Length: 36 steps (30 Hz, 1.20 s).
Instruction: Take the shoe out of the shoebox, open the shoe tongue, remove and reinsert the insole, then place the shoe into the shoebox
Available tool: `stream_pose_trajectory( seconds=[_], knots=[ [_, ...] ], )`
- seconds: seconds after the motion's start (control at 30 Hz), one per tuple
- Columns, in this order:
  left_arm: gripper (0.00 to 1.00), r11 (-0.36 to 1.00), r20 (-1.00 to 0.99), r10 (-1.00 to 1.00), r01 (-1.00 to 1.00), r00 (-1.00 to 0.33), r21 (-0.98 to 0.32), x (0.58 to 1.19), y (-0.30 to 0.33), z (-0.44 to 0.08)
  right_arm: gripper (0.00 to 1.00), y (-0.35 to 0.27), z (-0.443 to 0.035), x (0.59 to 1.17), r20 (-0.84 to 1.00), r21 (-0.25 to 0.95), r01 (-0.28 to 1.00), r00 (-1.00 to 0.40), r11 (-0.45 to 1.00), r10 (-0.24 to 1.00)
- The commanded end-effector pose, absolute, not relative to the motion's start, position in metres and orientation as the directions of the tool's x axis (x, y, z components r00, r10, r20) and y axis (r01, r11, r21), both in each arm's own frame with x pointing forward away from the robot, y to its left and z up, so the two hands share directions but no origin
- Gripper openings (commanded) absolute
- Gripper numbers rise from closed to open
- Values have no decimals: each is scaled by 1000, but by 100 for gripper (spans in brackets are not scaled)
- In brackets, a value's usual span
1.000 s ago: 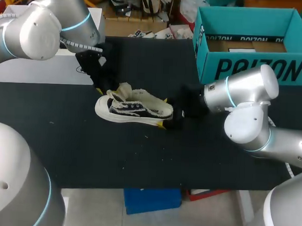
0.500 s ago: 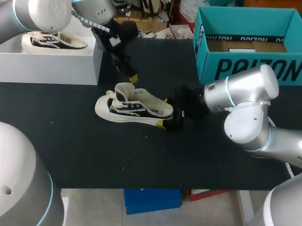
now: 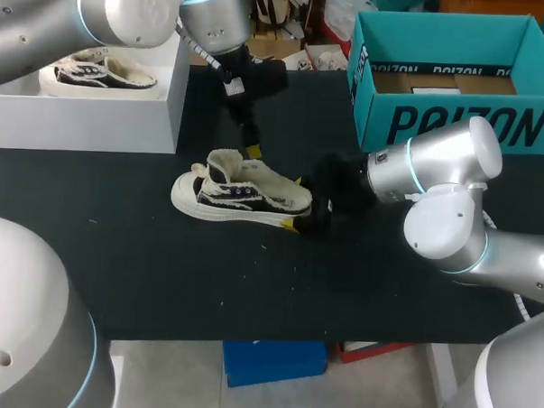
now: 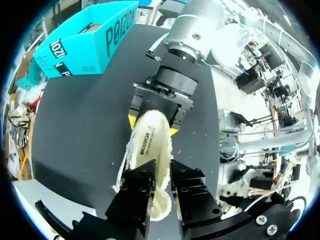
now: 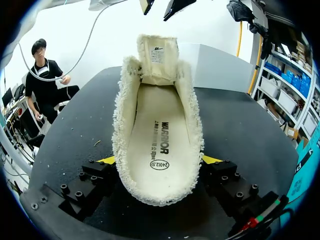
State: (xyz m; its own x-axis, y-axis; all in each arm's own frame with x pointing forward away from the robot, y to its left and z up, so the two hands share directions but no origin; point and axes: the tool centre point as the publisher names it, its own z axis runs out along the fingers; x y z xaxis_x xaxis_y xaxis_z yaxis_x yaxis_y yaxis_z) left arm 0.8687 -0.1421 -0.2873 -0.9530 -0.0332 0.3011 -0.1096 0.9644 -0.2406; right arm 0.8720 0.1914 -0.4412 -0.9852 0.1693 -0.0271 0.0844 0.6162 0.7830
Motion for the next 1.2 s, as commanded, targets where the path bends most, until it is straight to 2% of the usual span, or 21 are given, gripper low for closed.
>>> stream_pose_trajectory(
  seconds=[0.03, 0.53, 0.83, 1.2],
  knots=[
    [0, 882, 372, 471, 418, -800, -218, 880, -145, -288, 0, 193, -443, 873, -26, 780, 87, -985, 619, 171],
    [0, 873, 350, 487, 434, -800, -223, 880, -143, -287, 0, 193, -443, 873, -26, 780, 87, -985, 619, 171],
    [0, 907, 285, 406, 345, -868, -243, 878, -127, -288, 0, 193, -443, 873, -26, 780, 87, -985, 619, 171],
    [0, 882, 297, 463, 400, -835, -251, 872, -128, -301, 0, 193, -443, 873, -26, 780, 87, -985, 619, 171]
  ],
)
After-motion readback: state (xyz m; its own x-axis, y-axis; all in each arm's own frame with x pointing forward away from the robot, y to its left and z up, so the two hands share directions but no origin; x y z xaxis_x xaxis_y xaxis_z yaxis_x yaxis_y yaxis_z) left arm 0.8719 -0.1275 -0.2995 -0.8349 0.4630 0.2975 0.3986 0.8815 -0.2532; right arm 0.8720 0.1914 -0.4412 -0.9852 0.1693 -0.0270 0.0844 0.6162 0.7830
